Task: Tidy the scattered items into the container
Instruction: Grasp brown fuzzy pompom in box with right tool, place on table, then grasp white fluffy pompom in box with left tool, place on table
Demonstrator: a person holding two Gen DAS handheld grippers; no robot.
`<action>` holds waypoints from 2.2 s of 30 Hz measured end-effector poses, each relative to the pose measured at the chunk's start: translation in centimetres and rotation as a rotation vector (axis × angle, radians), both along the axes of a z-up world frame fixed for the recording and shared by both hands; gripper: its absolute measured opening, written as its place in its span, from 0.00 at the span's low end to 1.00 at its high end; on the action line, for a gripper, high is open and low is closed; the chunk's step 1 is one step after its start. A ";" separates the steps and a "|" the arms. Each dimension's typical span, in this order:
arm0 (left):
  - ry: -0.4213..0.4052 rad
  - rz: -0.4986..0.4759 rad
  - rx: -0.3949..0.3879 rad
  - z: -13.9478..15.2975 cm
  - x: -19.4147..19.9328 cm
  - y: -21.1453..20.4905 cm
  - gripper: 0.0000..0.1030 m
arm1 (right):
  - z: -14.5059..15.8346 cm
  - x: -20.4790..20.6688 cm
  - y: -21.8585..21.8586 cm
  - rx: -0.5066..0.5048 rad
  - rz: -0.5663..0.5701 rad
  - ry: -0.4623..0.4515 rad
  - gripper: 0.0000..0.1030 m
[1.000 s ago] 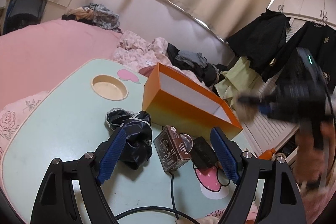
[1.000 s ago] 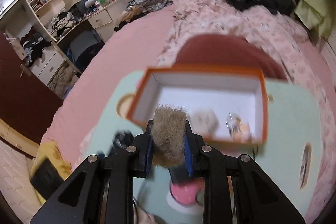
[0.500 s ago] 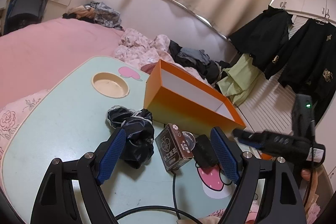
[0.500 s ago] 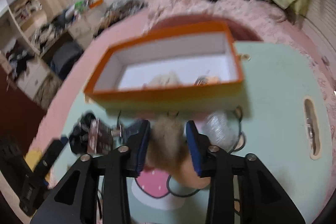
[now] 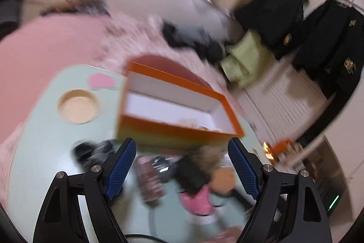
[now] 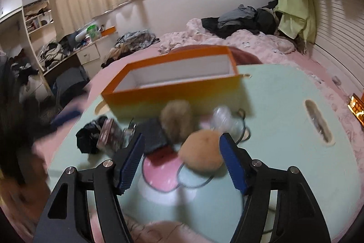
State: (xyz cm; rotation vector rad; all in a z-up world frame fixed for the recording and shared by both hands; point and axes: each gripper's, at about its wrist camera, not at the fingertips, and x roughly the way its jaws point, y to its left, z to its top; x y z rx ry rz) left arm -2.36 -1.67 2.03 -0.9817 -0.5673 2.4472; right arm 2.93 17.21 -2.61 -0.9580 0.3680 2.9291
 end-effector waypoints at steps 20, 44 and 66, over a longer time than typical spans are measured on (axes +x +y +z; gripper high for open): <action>-0.476 -0.147 -0.510 -4.5 -14.1 14.4 0.67 | -1.7 0.6 1.6 -0.108 0.000 -0.026 0.67; -0.161 -0.213 -0.295 4.8 -5.6 6.3 0.33 | -2.1 0.3 1.3 -0.123 -0.007 -0.043 0.67; 0.125 -0.009 -0.268 -4.2 4.4 2.4 0.81 | -2.5 0.1 1.7 -0.131 -0.022 -0.062 0.67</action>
